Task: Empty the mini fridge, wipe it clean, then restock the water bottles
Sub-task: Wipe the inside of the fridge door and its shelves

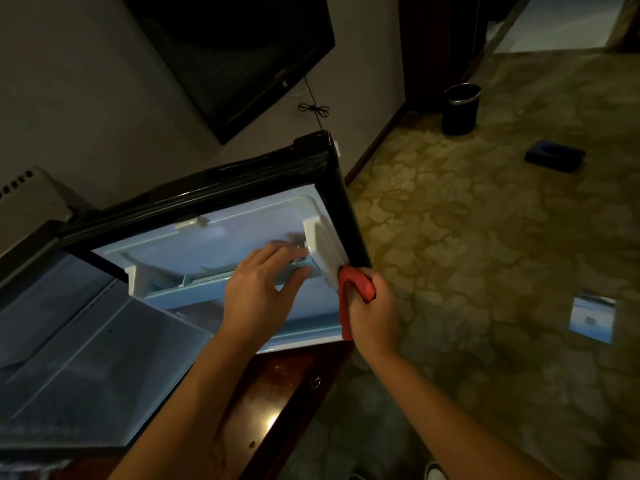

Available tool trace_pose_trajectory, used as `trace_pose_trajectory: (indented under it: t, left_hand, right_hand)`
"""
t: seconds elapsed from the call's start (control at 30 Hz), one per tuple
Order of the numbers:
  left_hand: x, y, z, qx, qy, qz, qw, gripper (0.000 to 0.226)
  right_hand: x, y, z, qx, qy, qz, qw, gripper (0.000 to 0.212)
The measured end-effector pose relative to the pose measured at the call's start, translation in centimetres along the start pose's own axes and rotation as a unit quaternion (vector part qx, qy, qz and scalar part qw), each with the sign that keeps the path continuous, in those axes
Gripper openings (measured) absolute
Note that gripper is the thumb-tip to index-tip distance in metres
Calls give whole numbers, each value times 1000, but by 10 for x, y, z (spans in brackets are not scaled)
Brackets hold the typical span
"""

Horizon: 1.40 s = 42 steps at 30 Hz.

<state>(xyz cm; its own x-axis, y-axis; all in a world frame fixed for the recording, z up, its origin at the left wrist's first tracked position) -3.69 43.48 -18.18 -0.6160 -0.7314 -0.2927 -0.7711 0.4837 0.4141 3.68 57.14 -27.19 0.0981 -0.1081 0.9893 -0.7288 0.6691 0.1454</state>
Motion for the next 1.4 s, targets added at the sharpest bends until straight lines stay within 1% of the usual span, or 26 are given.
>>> trace_pose_trajectory:
  t: [0.1,0.2,0.27,0.4,0.47,0.6,0.67,0.77,0.87,0.93,1.0,1.1,1.17,1.27,1.33,1.4]
  left_hand:
    - [-2,2,0,-7,4,-1,1000,25]
    - [-3,3,2,-12,15,-1,1000,23]
    - [-3,2,2,-20,24,-11,999,20]
    - [-3,2,3,-19,33,-22,999,22]
    - [-4,2,3,-19,31,-25,999,24]
    - [-6,1,3,-10,27,-31,999,26]
    - [-5,1,3,-5,20,-36,999,26]
    - [-5,0,4,-2,17,-46,999,26]
    - [-6,0,3,3,21,-52,998,29]
    - [-5,1,3,6,20,-53,998,30]
    - [-5,1,3,6,23,-54,998,31]
    - [-6,3,3,7,32,-47,998,33]
    - [-6,4,4,2,35,-45,998,30]
    - [-3,4,5,0,37,-43,998,25]
    - [-1,4,5,4,36,-39,999,26]
    - [-1,4,5,3,37,-36,999,26]
  right_hand:
    - [24,7,0,6,19,-28,999,26]
    - [56,15,1,11,42,-81,996,22]
    - [73,21,2,12,64,-114,991,25]
    - [76,24,4,8,59,-137,989,28]
    - [63,21,5,3,61,-115,992,27]
    - [15,12,4,0,42,-40,998,22]
    - [-7,6,1,11,38,18,999,24]
    - [-27,0,0,5,80,104,991,21]
    - [-30,0,0,9,59,110,992,17]
    - [-25,2,0,11,52,101,993,17]
    - [-13,5,0,13,43,74,996,18]
    - [18,12,2,8,55,0,998,18]
    - [43,19,4,14,77,-50,996,17]
    - [70,29,6,13,98,-113,989,24]
    - [74,31,7,12,95,-130,987,26]
    - [67,30,8,9,101,-127,987,27]
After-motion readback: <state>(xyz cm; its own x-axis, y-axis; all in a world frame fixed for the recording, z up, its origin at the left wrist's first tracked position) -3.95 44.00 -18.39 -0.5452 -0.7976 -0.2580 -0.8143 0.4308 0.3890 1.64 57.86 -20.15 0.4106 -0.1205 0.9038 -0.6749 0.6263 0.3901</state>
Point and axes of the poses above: each hand's wrist, its own y-axis towards the middle knuckle, its own z-axis out of the palm, x = y × z, the point moved 1 cm from there along y, towards the middle knuckle, and after that the axes turned 9 degrees about -z, right-handed, at the moved point
